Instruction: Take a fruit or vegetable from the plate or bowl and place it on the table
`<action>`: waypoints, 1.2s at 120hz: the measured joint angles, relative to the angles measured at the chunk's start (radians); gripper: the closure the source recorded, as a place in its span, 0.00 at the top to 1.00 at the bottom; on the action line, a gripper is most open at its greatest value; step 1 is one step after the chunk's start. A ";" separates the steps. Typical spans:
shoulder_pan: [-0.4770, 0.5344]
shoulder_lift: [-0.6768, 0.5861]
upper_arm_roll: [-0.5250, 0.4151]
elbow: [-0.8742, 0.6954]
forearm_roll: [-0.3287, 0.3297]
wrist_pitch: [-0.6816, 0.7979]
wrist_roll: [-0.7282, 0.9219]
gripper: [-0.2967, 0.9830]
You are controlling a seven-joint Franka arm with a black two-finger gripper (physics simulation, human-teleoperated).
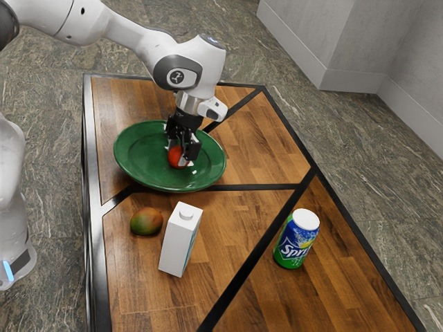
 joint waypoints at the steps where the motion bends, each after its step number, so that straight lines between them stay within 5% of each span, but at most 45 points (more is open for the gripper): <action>1: 0.000 0.000 0.000 0.000 0.000 0.000 -0.001 0.51; 62: -0.002 -0.013 -0.005 0.196 0.051 -0.083 -0.024 0.49; 77: -0.010 -0.007 -0.105 0.271 0.057 -0.121 -0.028 0.49; 92: -0.066 -0.001 -0.173 0.291 0.055 -0.141 -0.032 0.48; 144: -0.326 0.042 -0.182 0.290 0.052 -0.144 -0.039 0.48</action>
